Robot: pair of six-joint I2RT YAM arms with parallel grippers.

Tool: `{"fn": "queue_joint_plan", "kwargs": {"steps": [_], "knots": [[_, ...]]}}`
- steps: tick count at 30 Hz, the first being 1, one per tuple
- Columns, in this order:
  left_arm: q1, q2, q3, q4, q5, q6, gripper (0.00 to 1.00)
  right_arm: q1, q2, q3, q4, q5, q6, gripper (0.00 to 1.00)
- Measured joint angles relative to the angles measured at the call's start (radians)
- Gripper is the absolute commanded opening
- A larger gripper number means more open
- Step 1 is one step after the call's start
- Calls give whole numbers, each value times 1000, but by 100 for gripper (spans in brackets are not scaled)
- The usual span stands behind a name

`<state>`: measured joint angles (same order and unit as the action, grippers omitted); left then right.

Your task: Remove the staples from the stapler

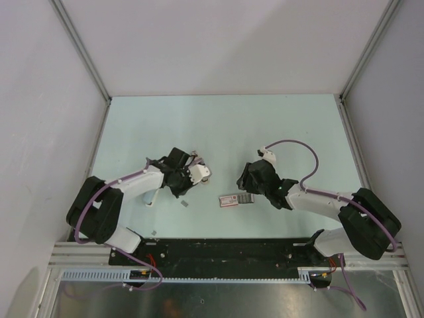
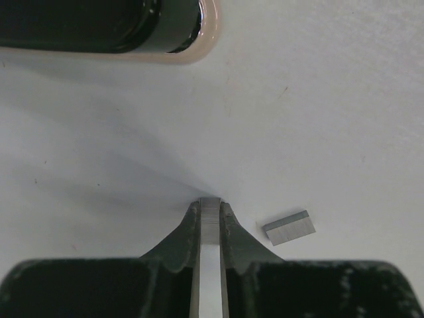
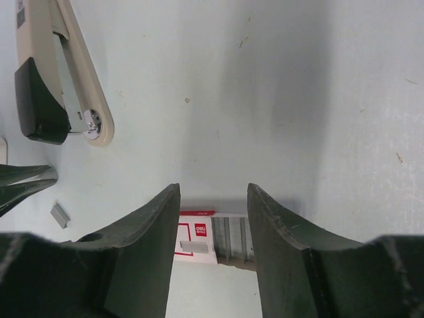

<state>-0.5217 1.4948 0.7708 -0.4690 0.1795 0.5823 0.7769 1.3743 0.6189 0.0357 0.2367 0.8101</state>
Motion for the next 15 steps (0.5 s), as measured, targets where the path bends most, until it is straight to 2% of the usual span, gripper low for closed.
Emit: {"fn": "queue_joint_plan", "kwargs": {"steps": [3, 6, 10, 15], "knots": [[0, 1, 2, -2, 0, -1, 4, 5, -18, 0, 0, 0, 0, 50], [0, 0, 6, -10, 3, -7, 3, 8, -50, 0, 5, -8, -8, 55], [0, -39, 45, -74, 20, -27, 4, 21, -107, 0, 34, -42, -39, 71], [15, -191, 218, -152, 115, -65, 5, 37, -169, 14, 80, -122, -88, 86]]}}
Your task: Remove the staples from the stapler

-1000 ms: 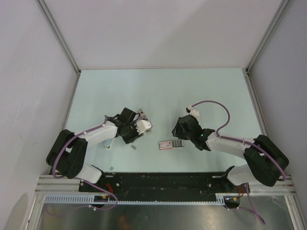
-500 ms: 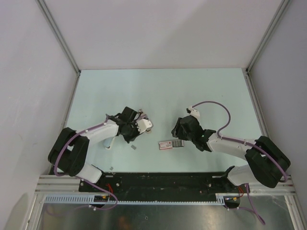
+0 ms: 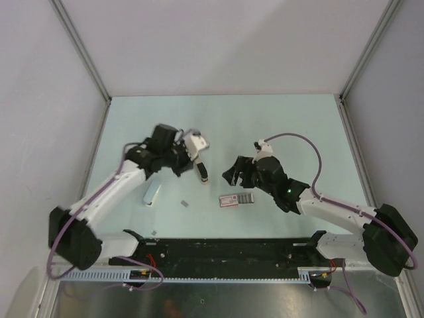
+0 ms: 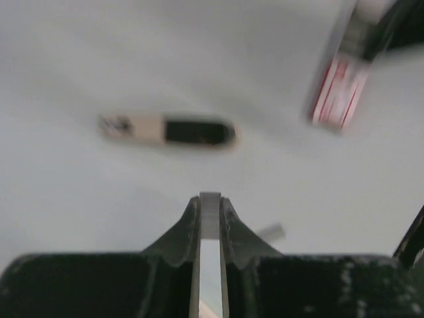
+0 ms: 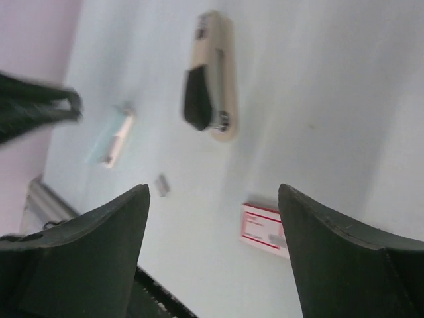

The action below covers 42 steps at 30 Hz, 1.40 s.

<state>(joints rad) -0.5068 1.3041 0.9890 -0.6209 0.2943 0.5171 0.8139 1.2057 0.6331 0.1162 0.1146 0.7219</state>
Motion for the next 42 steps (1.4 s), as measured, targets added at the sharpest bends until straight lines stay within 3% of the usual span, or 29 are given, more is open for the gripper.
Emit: {"fn": "queue_joint_plan", "kwargs": {"steps": [8, 13, 18, 28, 42], "knots": [[99, -189, 323, 31, 397, -204, 7, 29, -119, 44, 154, -195, -78, 86], [129, -163, 323, 56, 652, -390, 9, 42, -170, 75, 249, -296, -95, 81], [146, -145, 206, 188, 810, -626, 9, 50, -174, 96, 316, -385, -86, 73], [148, -142, 130, 419, 935, -928, 9, 80, -164, 97, 332, -404, -83, 64], [149, -158, 58, 515, 939, -1001, 9, 114, -109, 102, 391, -359, -39, 48]]}}
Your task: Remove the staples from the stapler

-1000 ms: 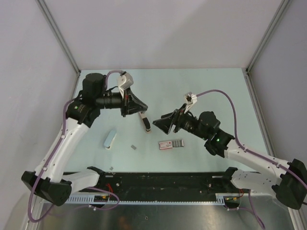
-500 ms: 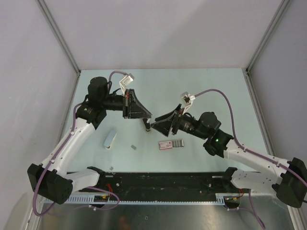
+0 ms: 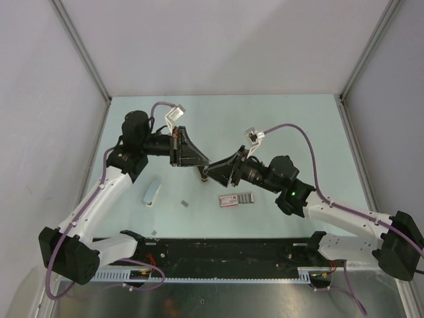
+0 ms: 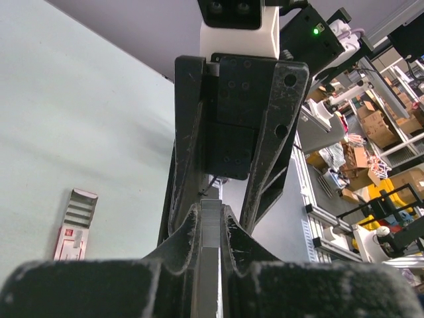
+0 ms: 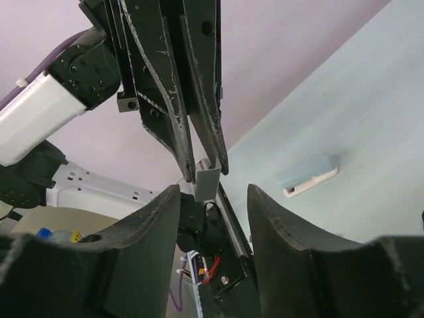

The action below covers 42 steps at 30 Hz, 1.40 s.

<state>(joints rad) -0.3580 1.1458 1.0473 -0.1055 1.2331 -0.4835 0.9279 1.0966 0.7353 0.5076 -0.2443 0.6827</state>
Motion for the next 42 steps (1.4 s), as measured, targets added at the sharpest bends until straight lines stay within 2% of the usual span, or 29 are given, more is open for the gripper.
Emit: {"fn": "queue_joint_plan", "kwargs": {"steps": [10, 20, 22, 25, 29, 33, 38, 42], "knots": [[2, -18, -29, 37, -1, -20, 9, 20, 24, 8, 41, 34, 42, 35], [16, -36, -56, 77, -7, -58, 12, 27, 32, 8, 50, 49, 59, 12], [18, -39, -66, 95, -8, -68, 16, 29, 32, 8, 48, 53, 58, 6], [19, -49, -85, 121, -8, -84, 28, 34, 32, 8, 44, 57, 58, 1], [26, -63, -98, 139, -24, -88, 45, 38, 32, 10, 36, 68, 58, 0], [29, -82, -103, 143, -44, -92, 57, 38, 32, 11, 19, 76, 57, 0], [66, -112, -100, 126, -112, -55, 62, 38, 25, 14, -87, 105, 40, 0], [110, -126, -77, 5, -233, 85, 61, 39, 23, 22, -235, 156, 14, 0]]}}
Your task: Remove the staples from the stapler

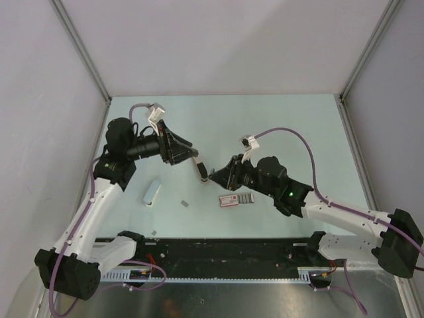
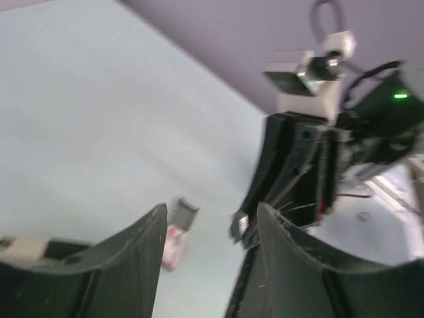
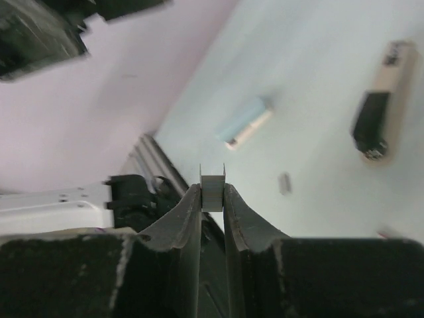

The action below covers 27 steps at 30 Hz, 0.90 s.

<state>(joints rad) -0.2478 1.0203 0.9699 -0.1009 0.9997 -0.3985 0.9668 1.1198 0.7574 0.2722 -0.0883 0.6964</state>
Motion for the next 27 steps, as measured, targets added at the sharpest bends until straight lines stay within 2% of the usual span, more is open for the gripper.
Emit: {"fn": "queue_joint_plan", "kwargs": {"steps": [6, 13, 18, 27], "knots": [[13, -13, 6, -220, -288, 307, 61, 3, 27, 26, -296, 149, -20, 0], [14, -25, -97, -383, -562, 560, 61, 15, 201, 76, -613, 348, 8, 0], [14, -32, -167, -454, -648, 653, 60, 27, 295, 76, -699, 444, 37, 0], [14, -77, -173, -482, -660, 739, 60, 28, 399, 77, -701, 505, 58, 0]]}}
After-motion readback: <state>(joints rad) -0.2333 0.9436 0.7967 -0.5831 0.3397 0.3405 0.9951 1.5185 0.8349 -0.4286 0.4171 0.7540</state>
